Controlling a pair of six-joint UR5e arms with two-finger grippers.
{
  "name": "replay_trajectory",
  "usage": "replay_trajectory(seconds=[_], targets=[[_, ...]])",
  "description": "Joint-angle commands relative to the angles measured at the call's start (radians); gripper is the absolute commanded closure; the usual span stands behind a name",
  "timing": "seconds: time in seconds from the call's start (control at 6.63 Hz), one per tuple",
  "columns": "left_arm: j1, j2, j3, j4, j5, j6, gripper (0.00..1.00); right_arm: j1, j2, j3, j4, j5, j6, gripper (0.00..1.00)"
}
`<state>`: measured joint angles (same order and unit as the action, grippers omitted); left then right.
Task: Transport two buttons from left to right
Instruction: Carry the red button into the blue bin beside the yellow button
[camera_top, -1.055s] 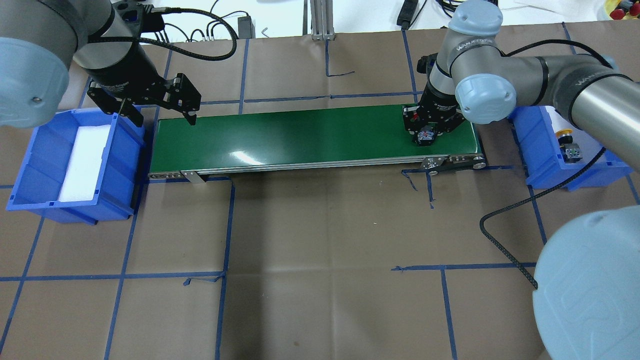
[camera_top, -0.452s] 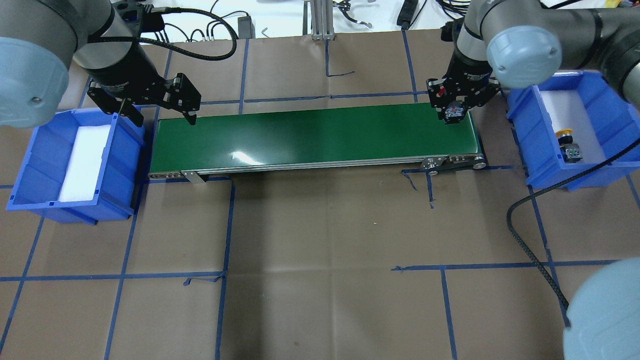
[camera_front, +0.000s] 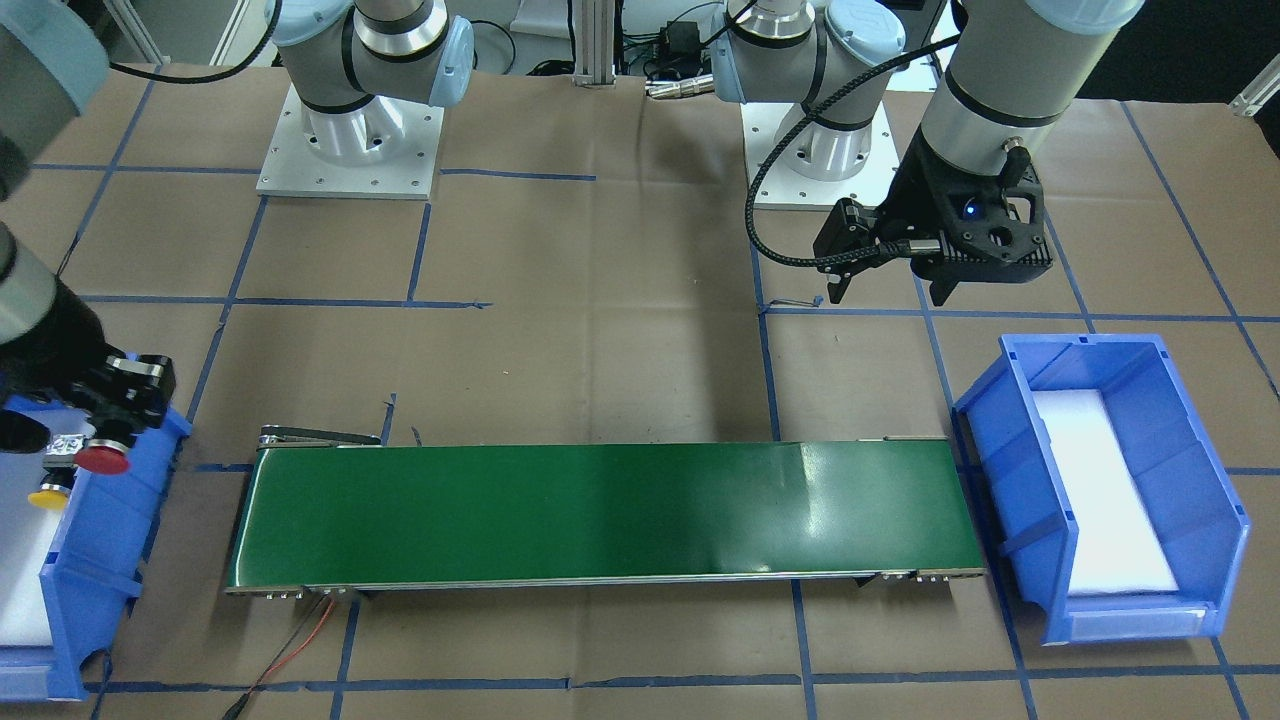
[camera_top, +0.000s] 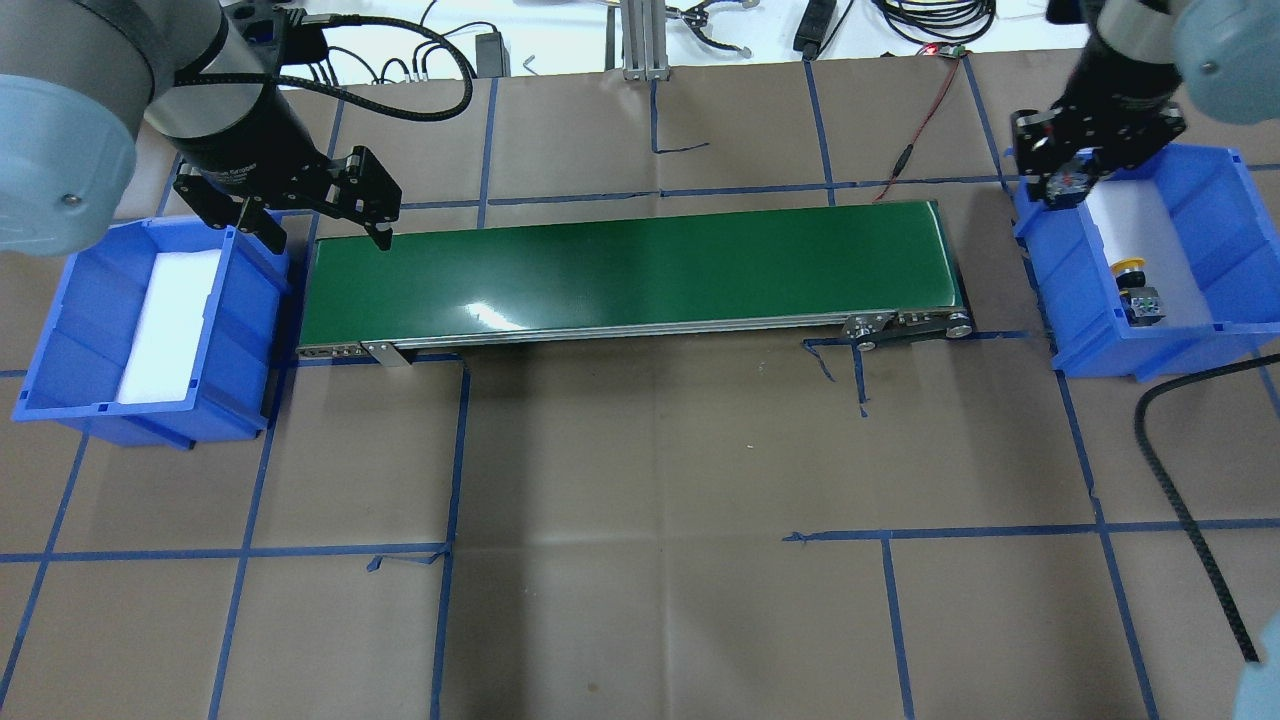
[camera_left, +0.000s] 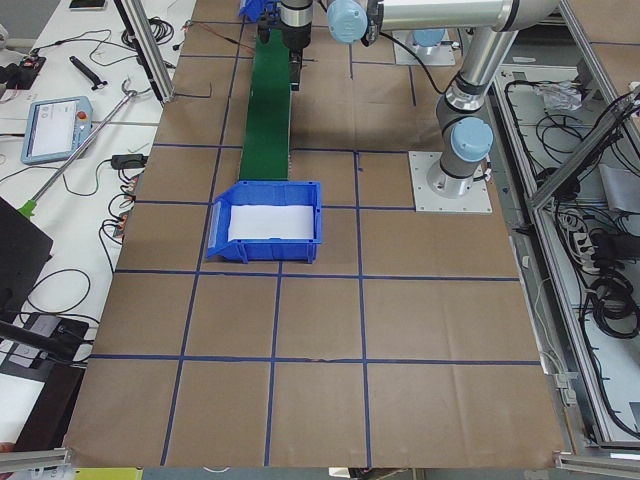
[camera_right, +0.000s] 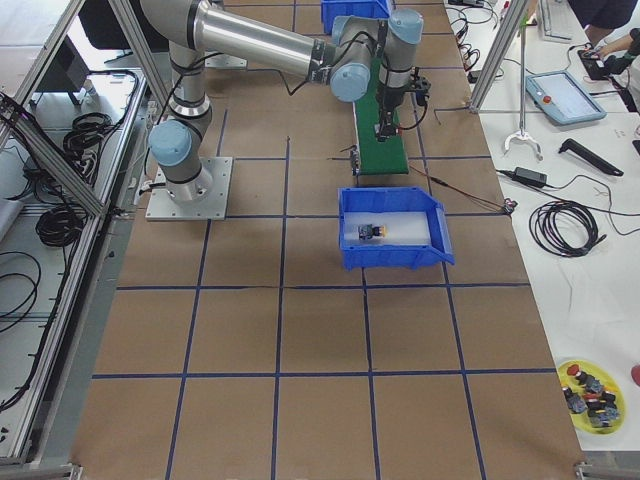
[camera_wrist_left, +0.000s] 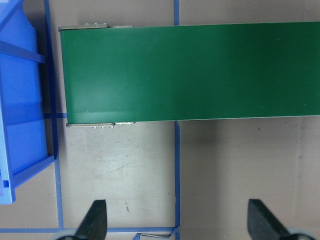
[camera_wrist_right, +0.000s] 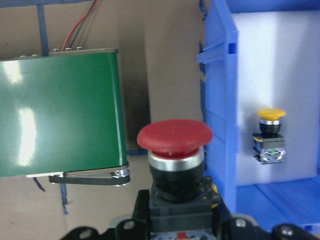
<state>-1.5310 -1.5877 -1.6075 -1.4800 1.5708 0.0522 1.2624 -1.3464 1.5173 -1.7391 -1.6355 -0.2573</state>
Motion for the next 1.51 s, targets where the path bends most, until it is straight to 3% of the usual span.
replay_trajectory(seconds=[0.0, 0.45, 0.75, 1.06, 1.36], targets=[[0.000, 0.000, 0.000, 0.000, 0.000, 0.000, 0.00, -0.133, 0.034, -0.012, -0.005, 0.006, -0.156, 0.99], [0.000, 0.000, 0.000, 0.000, 0.000, 0.000, 0.00, -0.193, 0.177, -0.091, -0.020, 0.009, -0.289, 0.99], [0.000, 0.000, 0.000, 0.000, -0.001, 0.000, 0.00, -0.193, 0.251, -0.121, -0.069, 0.014, -0.287, 0.99], [0.000, 0.000, 0.000, 0.000, 0.000, 0.000, 0.00, -0.184, 0.355, -0.219, -0.088, 0.081, -0.292, 0.99], [0.000, 0.000, 0.000, 0.000, -0.001, 0.000, 0.00, -0.183, 0.407, -0.221, -0.089, 0.085, -0.289, 0.99]])
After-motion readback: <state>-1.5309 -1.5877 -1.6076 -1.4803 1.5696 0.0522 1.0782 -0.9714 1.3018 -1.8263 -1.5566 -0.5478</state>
